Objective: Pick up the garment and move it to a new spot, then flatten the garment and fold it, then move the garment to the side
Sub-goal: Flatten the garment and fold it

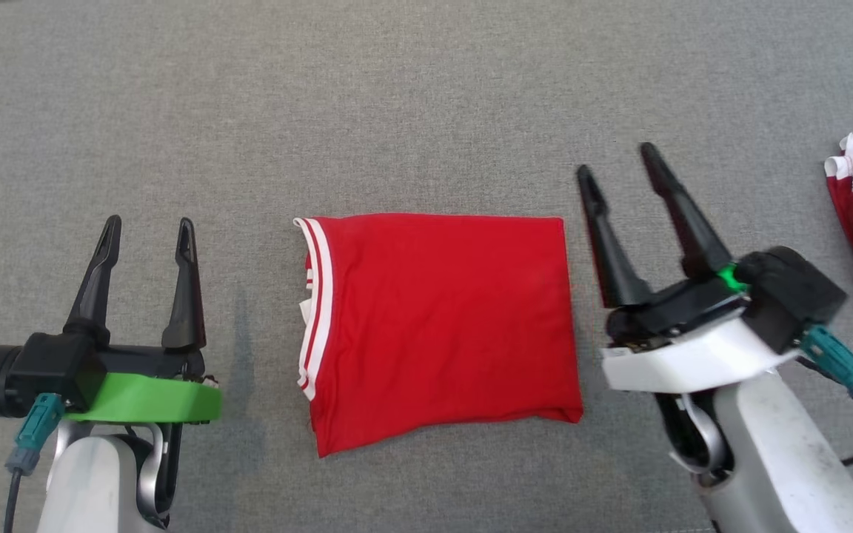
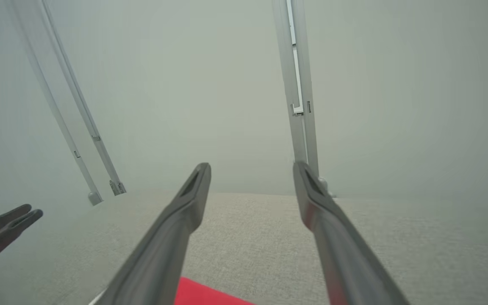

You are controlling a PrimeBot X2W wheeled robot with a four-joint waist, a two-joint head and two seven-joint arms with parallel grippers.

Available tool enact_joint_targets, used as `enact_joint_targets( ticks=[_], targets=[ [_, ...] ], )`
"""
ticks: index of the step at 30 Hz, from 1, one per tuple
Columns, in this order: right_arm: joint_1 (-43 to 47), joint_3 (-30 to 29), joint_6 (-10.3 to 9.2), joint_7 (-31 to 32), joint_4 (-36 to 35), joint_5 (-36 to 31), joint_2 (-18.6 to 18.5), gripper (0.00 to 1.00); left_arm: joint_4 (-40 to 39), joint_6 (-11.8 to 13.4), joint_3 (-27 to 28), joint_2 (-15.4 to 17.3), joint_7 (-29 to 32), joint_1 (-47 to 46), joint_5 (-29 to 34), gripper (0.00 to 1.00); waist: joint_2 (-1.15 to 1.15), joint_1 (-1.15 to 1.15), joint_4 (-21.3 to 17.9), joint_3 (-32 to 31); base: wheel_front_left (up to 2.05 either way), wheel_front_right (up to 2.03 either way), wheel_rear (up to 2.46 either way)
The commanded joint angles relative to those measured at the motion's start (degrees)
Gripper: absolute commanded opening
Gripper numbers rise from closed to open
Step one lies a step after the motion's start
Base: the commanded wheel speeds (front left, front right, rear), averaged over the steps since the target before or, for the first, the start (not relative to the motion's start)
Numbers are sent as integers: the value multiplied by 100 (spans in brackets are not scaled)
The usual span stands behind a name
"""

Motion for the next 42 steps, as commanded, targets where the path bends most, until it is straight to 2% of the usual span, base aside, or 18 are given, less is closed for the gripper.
enact_joint_targets(
  ticks=[1, 5, 9, 25, 42],
  targets=[
    [130, -106, -1, -20, -17, -69, -55, 100, -7, -22, 28, 57, -15, 44, 54, 100, 0, 0, -47, -54, 0, 0, 0],
    [639, -949, -1, -21, -71, -312, -219, 100, -7, 43, 114, 76, -15, 181, 86, 100, 0, 0, -109, -219, 0, 0, 0],
    [995, -1381, -1, -22, -31, -371, -332, 100, 9, 68, 172, 104, -15, 323, 80, 100, 0, 0, -121, -426, 0, 0, 0],
    [1955, -1571, -1, 303, 44, -257, -406, 100, 13, 64, 30, 321, 449, 1065, 76, 100, 0, 0, -123, -1518, 0, 0, 0],
    [2349, -1790, -1, 553, 52, -124, -362, 100, 48, 36, -57, 424, 475, 1309, -167, 100, 0, 0, -111, -1811, 0, 0, 0]
  ],
)
